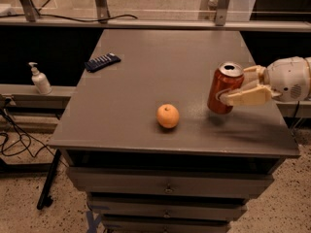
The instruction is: Move coke can near orange
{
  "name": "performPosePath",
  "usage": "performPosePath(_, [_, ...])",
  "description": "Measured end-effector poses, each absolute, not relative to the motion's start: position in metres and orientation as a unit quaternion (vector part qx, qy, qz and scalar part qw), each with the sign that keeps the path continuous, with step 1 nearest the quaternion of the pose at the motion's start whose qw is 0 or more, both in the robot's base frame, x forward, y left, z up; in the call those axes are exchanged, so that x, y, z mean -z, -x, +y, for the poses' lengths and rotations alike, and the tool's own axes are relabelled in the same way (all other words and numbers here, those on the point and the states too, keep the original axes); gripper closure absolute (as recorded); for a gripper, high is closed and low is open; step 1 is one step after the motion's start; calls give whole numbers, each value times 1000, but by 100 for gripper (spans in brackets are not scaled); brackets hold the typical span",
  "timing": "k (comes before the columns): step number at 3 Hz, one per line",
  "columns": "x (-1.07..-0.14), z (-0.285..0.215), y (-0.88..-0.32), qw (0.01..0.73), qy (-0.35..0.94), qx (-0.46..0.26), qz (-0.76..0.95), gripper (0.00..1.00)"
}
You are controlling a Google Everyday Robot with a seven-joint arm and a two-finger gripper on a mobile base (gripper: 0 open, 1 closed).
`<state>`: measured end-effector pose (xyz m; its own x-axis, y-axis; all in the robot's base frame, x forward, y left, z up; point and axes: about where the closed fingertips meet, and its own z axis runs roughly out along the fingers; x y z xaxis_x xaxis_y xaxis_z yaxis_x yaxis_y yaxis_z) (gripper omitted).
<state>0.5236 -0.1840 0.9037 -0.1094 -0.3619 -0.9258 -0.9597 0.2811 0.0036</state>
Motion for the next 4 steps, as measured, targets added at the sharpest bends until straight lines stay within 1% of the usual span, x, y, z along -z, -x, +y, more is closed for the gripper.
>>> performPosePath(1, [-897,-151,-511,432,525,-353,642,100])
performPosePath(2, [-897,-151,-511,432,525,-354,642,100])
performPosePath(4, [-879,-115,-522,405,525,-384,642,100])
